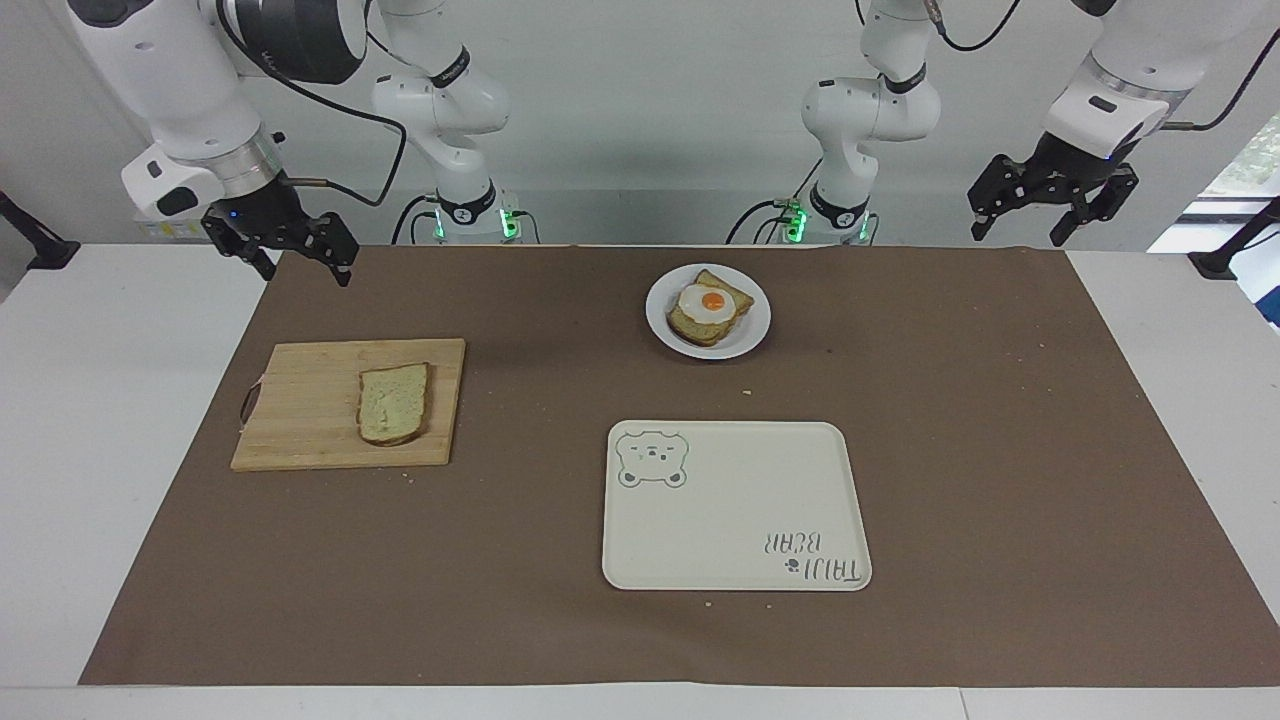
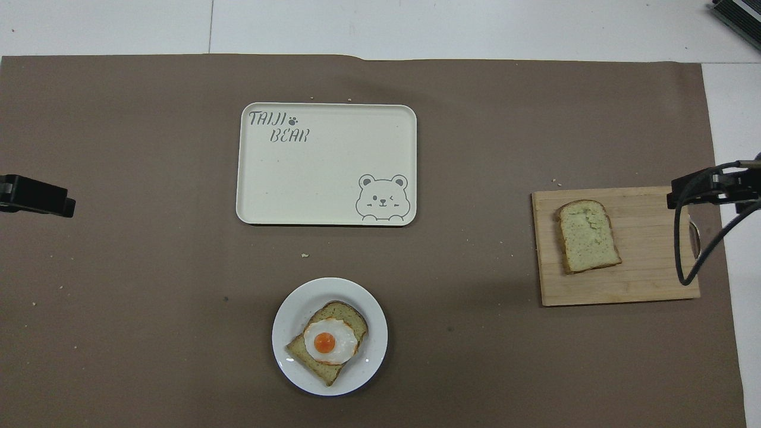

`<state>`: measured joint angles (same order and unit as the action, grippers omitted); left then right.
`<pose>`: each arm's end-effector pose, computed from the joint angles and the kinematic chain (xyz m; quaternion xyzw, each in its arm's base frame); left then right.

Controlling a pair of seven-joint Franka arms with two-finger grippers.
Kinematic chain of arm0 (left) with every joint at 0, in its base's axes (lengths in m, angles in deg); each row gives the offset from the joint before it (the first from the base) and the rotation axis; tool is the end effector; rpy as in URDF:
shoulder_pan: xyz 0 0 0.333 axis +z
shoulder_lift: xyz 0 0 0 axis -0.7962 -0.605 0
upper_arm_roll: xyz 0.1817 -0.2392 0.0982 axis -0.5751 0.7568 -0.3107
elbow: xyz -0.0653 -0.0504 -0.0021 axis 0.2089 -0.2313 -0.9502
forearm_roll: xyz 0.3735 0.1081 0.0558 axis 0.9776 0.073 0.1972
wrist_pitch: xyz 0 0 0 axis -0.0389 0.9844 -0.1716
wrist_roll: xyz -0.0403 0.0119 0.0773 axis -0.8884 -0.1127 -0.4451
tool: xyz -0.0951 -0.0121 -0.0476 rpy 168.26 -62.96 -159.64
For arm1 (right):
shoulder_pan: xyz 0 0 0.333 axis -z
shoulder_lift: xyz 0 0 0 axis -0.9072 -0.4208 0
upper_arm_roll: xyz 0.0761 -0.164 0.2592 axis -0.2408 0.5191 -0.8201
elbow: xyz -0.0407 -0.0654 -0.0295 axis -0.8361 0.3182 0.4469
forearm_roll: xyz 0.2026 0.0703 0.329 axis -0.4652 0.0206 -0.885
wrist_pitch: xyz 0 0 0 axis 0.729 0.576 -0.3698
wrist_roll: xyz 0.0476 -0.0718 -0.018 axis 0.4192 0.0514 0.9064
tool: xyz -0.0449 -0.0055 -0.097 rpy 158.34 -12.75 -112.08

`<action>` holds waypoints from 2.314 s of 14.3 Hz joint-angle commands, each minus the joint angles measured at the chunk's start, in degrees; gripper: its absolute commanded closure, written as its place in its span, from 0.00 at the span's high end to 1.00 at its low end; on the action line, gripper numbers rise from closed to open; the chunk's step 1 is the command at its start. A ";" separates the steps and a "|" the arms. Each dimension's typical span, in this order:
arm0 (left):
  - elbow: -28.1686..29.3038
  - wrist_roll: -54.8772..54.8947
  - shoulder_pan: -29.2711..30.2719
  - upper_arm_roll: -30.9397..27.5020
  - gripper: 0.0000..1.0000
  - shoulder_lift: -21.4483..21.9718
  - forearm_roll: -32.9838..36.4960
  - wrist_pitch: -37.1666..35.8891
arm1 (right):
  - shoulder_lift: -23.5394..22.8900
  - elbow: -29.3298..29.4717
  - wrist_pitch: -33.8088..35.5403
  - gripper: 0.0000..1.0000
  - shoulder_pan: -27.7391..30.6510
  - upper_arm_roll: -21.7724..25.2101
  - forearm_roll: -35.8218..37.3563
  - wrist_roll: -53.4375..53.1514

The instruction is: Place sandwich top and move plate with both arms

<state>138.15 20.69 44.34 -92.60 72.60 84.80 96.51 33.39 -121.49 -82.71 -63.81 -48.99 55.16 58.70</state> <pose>0.5324 -0.0421 0.6762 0.9974 -0.0714 -0.0077 0.0093 0.5566 -0.0381 0.6102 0.9984 -0.0469 -0.0290 0.0125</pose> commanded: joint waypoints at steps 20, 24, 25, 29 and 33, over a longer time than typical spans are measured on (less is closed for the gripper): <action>0.37 -0.21 0.35 -0.02 1.00 0.62 -0.64 -0.16 | -0.16 0.41 0.57 1.00 0.72 -0.25 -1.07 1.00; 0.37 -0.21 0.35 -0.02 1.00 0.62 -0.64 -0.16 | -0.33 0.41 -1.96 1.00 0.81 -0.25 -1.07 0.91; 0.37 -0.21 0.35 -0.02 1.00 0.62 -0.73 -0.16 | -0.42 0.41 -2.24 1.00 0.81 -0.25 -1.07 0.91; 0.37 -0.21 0.26 -0.02 1.00 0.62 -0.64 -0.16 | 3.53 -9.66 -9.41 1.00 1.42 -0.16 -0.81 10.48; 0.72 -0.47 0.26 -0.02 1.00 0.79 -0.73 -1.75 | 2.66 -23.11 -21.54 1.00 2.30 0.01 -0.99 11.02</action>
<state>138.25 20.69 44.34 -92.60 72.60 84.79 95.86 34.45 -136.48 -97.81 -62.29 -48.87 55.16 67.78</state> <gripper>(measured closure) 0.000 0.000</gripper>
